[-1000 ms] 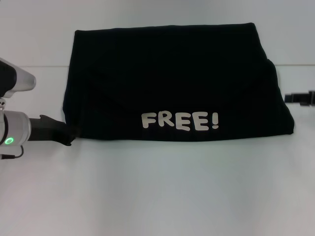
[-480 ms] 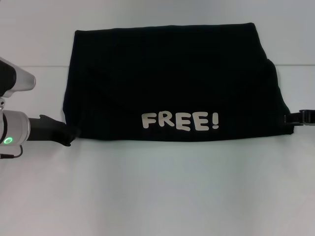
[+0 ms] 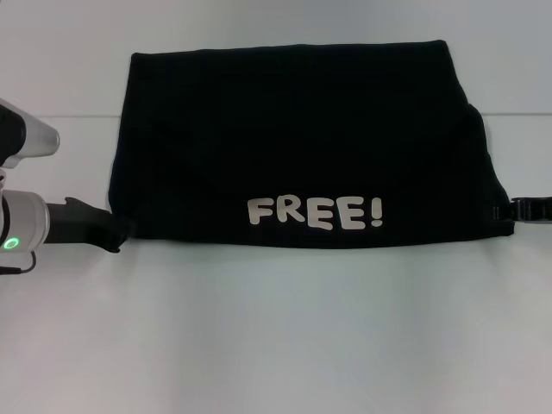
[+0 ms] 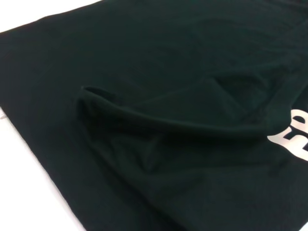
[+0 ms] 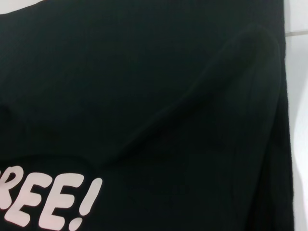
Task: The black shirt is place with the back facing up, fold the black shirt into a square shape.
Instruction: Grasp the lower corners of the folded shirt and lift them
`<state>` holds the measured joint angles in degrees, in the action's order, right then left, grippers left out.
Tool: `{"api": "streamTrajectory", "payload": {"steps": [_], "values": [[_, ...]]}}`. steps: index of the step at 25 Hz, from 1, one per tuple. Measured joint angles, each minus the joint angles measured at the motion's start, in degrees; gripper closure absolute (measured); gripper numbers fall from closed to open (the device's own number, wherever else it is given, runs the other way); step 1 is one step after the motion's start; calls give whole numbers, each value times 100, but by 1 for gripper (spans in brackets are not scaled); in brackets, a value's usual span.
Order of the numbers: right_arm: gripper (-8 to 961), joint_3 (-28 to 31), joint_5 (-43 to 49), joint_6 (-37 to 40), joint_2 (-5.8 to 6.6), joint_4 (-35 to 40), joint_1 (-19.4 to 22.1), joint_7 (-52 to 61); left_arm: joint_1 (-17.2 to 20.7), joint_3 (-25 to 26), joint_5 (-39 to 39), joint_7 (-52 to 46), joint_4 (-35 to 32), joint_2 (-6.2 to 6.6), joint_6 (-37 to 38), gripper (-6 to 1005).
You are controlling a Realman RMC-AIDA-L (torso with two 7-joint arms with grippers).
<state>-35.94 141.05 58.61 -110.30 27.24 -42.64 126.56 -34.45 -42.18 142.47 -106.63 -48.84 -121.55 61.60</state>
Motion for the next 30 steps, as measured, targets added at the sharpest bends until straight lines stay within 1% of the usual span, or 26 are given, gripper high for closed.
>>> {"api": "streamTrajectory", "payload": {"steps": [8, 12, 13, 14, 15, 22, 28, 30], "values": [[828, 34, -24, 19, 15, 13, 40, -118, 18, 0, 0, -27, 5, 0, -6, 967], [885, 95, -32, 153, 43, 50, 101, -230, 43, 2, 0, -199, -39, -10, 142, 967], [900, 145, -38, 247, 51, 90, 138, -289, 48, 13, 0, -269, -73, -10, 230, 967], [914, 277, -50, 525, 57, 215, 224, -427, 53, 30, 0, -335, -112, -10, 367, 967], [914, 277, -50, 525, 57, 215, 224, -427, 61, 63, 0, -404, -177, -8, 552, 967], [915, 641, -108, 1892, 58, 867, 698, -825, 238, 323, 0, -571, -627, 4, 1766, 966], [915, 756, -109, 2738, 6, 1246, 1205, -1172, 469, 535, -2, -530, -739, 44, 2381, 966], [915, 832, -108, 3003, 5, 1317, 1378, -1372, 545, 696, -3, -413, -750, 66, 2736, 966]]}}
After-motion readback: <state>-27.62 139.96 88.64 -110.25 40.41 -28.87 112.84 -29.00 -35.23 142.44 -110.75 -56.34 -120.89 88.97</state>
